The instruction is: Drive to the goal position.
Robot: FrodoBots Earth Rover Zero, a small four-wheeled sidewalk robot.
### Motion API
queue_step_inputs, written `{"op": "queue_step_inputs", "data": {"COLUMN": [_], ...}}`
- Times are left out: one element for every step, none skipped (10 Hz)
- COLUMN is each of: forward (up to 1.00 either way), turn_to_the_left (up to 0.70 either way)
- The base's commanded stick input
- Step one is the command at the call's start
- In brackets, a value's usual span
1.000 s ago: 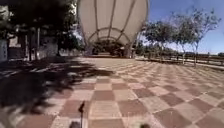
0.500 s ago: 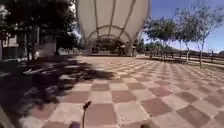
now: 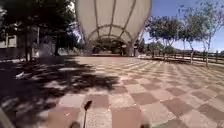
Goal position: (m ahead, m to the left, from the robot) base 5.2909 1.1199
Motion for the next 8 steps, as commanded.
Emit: {"op": "queue_step_inputs", "data": {"forward": [1.0,1.0,1.0,1.0,1.0,1.0,1.0,1.0], "turn_to_the_left": [0.0,0.0,0.0,0.0,0.0,0.0,0.0,0.0]}}
